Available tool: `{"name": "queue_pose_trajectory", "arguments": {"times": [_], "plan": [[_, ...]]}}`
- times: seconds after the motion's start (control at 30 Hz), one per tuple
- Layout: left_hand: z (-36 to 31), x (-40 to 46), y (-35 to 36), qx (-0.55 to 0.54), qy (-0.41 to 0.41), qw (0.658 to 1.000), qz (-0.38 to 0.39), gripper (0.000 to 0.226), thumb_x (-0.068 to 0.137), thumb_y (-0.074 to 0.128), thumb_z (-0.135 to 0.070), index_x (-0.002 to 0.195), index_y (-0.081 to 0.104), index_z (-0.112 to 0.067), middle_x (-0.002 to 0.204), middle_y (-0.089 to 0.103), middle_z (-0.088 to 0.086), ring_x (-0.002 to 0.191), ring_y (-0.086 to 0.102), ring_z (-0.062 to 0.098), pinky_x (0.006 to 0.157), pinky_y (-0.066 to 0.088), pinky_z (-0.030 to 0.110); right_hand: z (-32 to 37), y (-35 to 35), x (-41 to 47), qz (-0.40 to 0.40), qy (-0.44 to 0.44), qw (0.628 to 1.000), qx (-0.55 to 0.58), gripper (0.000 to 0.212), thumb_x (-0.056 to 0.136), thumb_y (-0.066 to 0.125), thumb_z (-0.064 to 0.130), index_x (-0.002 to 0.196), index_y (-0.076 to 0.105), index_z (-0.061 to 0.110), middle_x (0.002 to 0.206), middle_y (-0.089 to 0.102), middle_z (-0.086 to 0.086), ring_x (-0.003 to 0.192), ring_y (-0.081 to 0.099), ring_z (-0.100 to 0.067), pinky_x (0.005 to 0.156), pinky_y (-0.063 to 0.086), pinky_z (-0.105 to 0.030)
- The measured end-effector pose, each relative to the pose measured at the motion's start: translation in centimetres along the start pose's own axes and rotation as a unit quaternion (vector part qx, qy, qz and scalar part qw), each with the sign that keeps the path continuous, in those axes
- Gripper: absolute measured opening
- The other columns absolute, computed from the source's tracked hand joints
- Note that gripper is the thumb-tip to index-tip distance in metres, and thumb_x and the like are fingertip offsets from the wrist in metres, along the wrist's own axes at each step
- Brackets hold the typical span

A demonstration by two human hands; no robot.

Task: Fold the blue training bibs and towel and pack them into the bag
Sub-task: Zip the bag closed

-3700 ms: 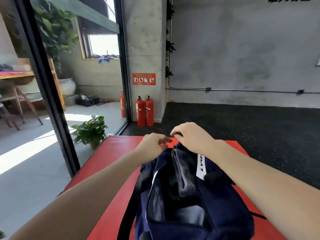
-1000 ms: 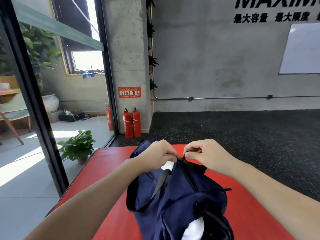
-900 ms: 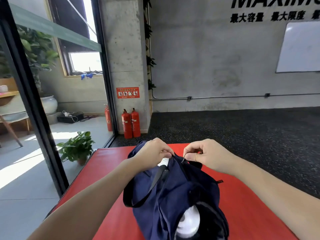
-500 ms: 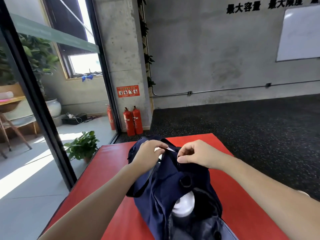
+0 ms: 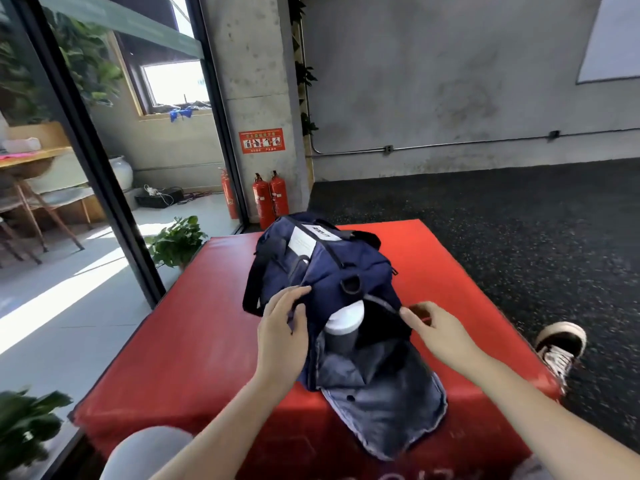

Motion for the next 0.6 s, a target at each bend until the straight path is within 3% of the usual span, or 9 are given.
{"name": "queue_pose_trajectory", "arguments": {"times": [0.1,0.2,0.27,0.33,0.37,0.4,0.47,0.53,0.6], "plan": [[0.8,-4.8,0.8,-0.013,-0.067,0.998,0.008,0.040,0.096,0.061,-0.008,0.128,0.061,-0.032,0.131,0.051,-0.016,0.120,0.055,0.009,0.102,0.049,0.036,-4.0,1.7,-3.0,0.063,0.050,0.994,-0.070,0.057,0.094,0.056,0.058,0.118,0.064,0.007,0.115,0.070,-0.010,0.111,0.063,-0.029,0.092,0.047,-0.037],[0.7,-9.1,1.9,0.006,-0.076,0.995,0.061,0.040,0.096,0.062,-0.008,0.124,0.060,-0.036,0.128,0.046,-0.016,0.117,0.054,0.010,0.098,0.047,0.024,-4.9,1.9,-5.7,0.081,0.055,0.992,-0.076,0.056,0.095,0.053,0.060,0.112,0.065,0.007,0.109,0.070,-0.011,0.107,0.064,-0.032,0.085,0.047,-0.039],[0.0,-11.4,2.8,0.046,-0.028,0.994,0.100,0.035,0.095,0.063,-0.011,0.120,0.061,-0.035,0.126,0.045,-0.016,0.116,0.054,0.011,0.095,0.045,0.018,-4.4,1.6,-6.7,0.085,0.066,0.994,-0.031,0.074,0.087,0.046,0.078,0.101,0.066,0.008,0.096,0.070,-0.008,0.095,0.065,-0.029,0.080,0.046,-0.040],[-1.2,-13.6,3.8,0.104,0.070,0.983,0.133,0.026,0.096,0.062,-0.021,0.120,0.064,-0.030,0.126,0.044,-0.016,0.121,0.049,0.008,0.101,0.042,0.026,-4.1,1.6,-7.2,0.086,0.085,0.992,0.040,0.097,0.068,0.037,0.098,0.088,0.063,0.007,0.080,0.065,-0.005,0.080,0.062,-0.026,0.073,0.043,-0.038],[-1.8,-14.6,4.3,0.111,0.118,0.975,0.154,0.024,0.097,0.061,-0.025,0.120,0.064,-0.029,0.126,0.045,-0.013,0.121,0.048,0.008,0.102,0.043,0.029,-4.0,1.8,-7.1,0.086,0.098,0.986,0.104,0.105,0.063,0.040,0.101,0.091,0.065,0.003,0.085,0.069,-0.007,0.084,0.065,-0.028,0.078,0.046,-0.039],[-2.4,-15.4,4.8,0.099,0.152,0.967,0.179,0.024,0.098,0.060,-0.028,0.121,0.065,-0.027,0.128,0.045,-0.011,0.120,0.049,0.008,0.099,0.045,0.030,-3.6,1.9,-7.1,0.094,0.123,0.971,0.183,0.111,0.063,0.047,0.099,0.104,0.068,-0.002,0.102,0.074,-0.013,0.096,0.068,-0.032,0.094,0.051,-0.046],[-3.6,-16.7,5.6,0.063,0.184,0.958,0.212,0.022,0.099,0.061,-0.026,0.120,0.067,-0.025,0.129,0.047,-0.008,0.118,0.052,0.008,0.093,0.051,0.030,-2.0,2.2,-7.2,0.118,0.178,0.921,0.325,0.101,0.071,0.056,0.089,0.121,0.067,0.002,0.116,0.073,-0.015,0.107,0.070,-0.032,0.098,0.053,-0.053],[-4.4,-17.6,6.1,0.056,0.236,0.951,0.193,0.020,0.097,0.064,-0.021,0.117,0.070,-0.022,0.127,0.054,-0.004,0.119,0.055,0.011,0.097,0.049,0.034,-0.4,2.0,-7.2,0.126,0.179,0.883,0.416,0.073,0.089,0.048,0.074,0.110,0.070,0.007,0.097,0.077,-0.011,0.086,0.075,-0.026,0.077,0.061,-0.042],[-5.0,-17.9,6.6,0.072,0.313,0.935,0.149,0.020,0.091,0.070,-0.014,0.110,0.073,-0.019,0.122,0.061,-0.001,0.118,0.058,0.018,0.103,0.043,0.042,0.6,1.6,-7.0,0.132,0.179,0.859,0.461,0.067,0.092,0.041,0.070,0.097,0.065,0.007,0.074,0.072,-0.007,0.062,0.070,-0.022,0.060,0.059,-0.036]]}}
Point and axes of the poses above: each hand's wrist, its own x-axis towards the middle knuckle, its own y-axis out of the palm, z = x × y, the point moved 2 cm from there along x, towards the middle knuckle
